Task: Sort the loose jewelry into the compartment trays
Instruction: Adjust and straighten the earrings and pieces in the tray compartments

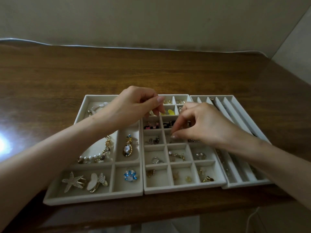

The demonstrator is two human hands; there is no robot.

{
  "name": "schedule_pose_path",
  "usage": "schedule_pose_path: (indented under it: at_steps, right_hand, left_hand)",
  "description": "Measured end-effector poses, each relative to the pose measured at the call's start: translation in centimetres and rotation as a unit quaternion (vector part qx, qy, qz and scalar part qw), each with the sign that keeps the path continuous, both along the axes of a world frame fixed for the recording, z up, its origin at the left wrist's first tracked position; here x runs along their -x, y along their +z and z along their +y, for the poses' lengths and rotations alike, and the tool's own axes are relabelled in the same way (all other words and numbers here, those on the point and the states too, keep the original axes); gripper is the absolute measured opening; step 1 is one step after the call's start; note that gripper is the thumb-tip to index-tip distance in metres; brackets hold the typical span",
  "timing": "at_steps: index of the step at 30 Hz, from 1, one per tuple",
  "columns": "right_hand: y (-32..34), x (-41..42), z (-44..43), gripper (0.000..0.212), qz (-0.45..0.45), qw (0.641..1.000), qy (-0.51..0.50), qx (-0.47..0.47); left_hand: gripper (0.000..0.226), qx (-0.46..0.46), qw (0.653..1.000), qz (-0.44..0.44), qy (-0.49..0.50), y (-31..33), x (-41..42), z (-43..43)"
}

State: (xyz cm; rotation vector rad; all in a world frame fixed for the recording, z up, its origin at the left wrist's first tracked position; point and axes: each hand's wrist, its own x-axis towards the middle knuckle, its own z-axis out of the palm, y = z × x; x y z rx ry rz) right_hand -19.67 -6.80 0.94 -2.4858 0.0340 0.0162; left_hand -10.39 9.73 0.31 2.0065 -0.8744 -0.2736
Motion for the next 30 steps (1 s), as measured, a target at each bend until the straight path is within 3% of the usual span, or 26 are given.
schedule_pose_path:
  at_steps: [7, 12, 17, 22, 30]
  right_hand:
    - [0.2, 0.4, 0.9, 0.009, -0.009, 0.995, -0.008, 0.101]
    - [0.7, 0.8, 1.3, 0.006, -0.019, 0.974, 0.028, 0.226]
    - [1.5, 0.5, 1.5, 0.006, -0.017, 0.958, 0.061, 0.281]
    - [1.7, 0.1, 1.0, 0.004, -0.002, 0.962, 0.074, 0.264]
    - [2.5, -0.1, -0.2, 0.007, -0.019, 0.985, 0.078, 0.155]
  left_hand:
    - [0.030, 0.001, 1.000, -0.002, 0.000, 0.2, 0.1, -0.1]
    - [0.029, -0.005, 1.000, -0.003, -0.003, 0.2, 0.3, 0.0]
    - [0.029, -0.007, 1.000, -0.010, -0.008, 0.3, 0.3, 0.0]
    - [0.029, -0.015, 1.000, -0.011, -0.012, 0.2, 0.2, 0.0]
    - [0.029, -0.025, 0.999, -0.018, -0.011, 0.2, 0.2, 0.1]
